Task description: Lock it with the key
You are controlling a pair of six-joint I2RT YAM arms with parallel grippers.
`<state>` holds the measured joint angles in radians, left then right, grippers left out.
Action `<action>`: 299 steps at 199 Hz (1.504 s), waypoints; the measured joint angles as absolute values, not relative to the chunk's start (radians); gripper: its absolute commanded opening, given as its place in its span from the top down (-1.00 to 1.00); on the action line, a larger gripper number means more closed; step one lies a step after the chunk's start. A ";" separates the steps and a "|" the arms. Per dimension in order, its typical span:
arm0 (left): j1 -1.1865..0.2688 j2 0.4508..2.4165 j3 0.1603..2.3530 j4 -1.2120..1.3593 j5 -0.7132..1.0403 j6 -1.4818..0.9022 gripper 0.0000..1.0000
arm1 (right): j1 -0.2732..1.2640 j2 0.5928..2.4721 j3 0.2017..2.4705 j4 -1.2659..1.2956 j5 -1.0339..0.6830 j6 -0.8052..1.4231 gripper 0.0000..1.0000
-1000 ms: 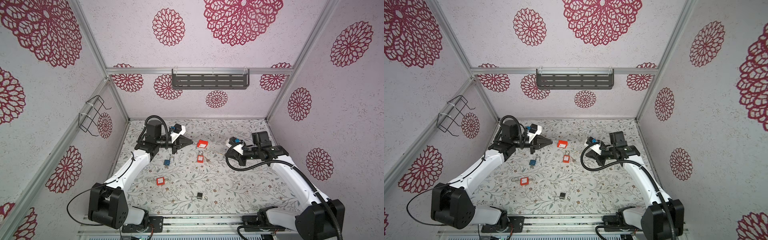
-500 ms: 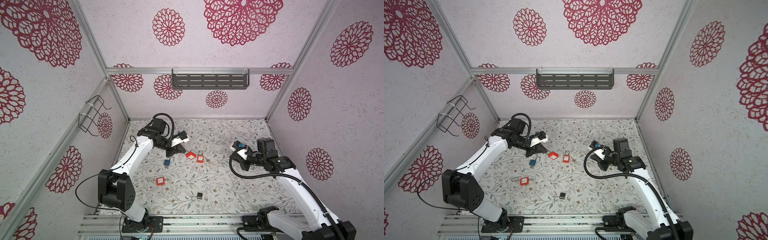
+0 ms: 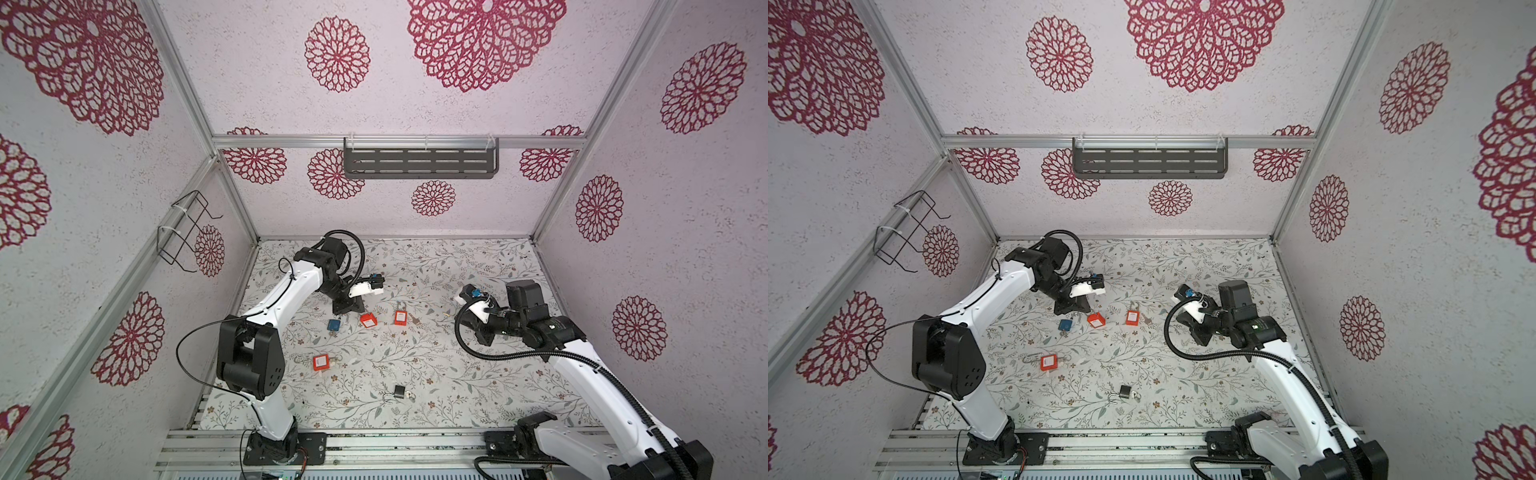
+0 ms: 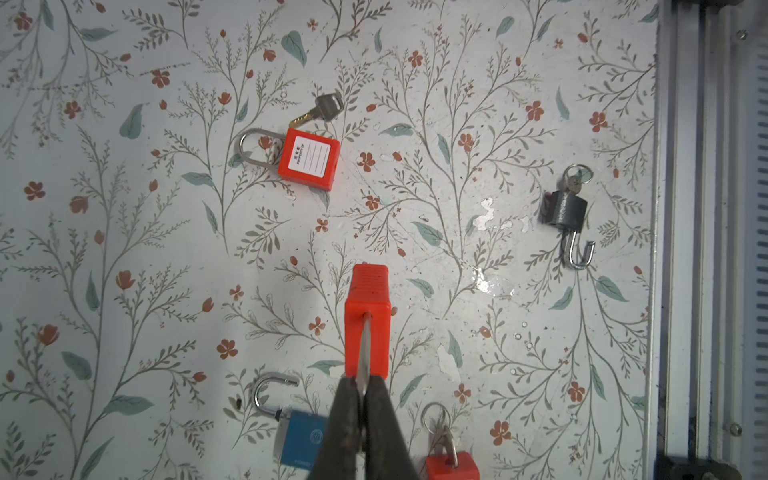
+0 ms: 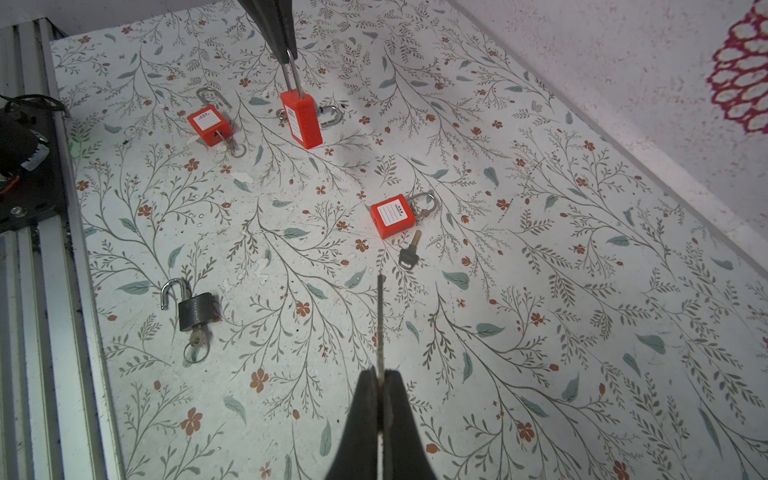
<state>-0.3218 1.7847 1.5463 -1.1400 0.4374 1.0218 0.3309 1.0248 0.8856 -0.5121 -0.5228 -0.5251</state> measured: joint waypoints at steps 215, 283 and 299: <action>-0.437 2.049 1.702 -1.150 0.263 1.023 1.00 | 0.348 1.058 0.837 -0.467 -0.527 -0.488 1.00; -0.452 2.063 1.723 -1.119 0.218 0.999 0.73 | 0.350 1.076 0.837 -0.456 -0.528 -0.477 1.00; -0.452 2.065 1.724 -1.104 0.207 0.993 0.63 | 0.350 1.086 0.837 -0.449 -0.529 -0.476 1.00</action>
<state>-0.4519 2.0651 1.7237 -1.1042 0.2073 0.9932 0.3504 1.0863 0.8371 -0.4492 -0.5293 -0.4763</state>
